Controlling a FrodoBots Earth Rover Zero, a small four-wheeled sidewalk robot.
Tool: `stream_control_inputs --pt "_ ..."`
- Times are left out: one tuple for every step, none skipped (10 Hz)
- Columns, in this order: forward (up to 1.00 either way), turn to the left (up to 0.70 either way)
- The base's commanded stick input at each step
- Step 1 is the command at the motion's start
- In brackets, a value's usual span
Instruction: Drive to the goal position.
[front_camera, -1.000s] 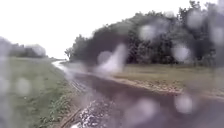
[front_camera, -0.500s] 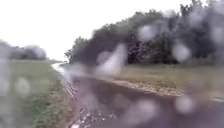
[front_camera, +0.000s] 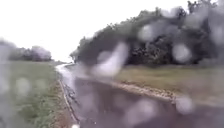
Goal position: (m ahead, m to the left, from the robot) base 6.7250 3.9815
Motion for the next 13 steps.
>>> stream_control_inputs --pt "0.85 0.34" --pt "0.85 0.0" --pt "0.85 0.0" --pt "0.85 0.0" --pt "0.85 0.0" --pt "0.85 0.0" --pt "0.85 0.0" --pt "0.85 0.0" --pt "0.85 0.0" --pt "0.85 0.0" --pt "0.85 0.0" --pt "0.85 0.0" --pt "0.85 0.0"
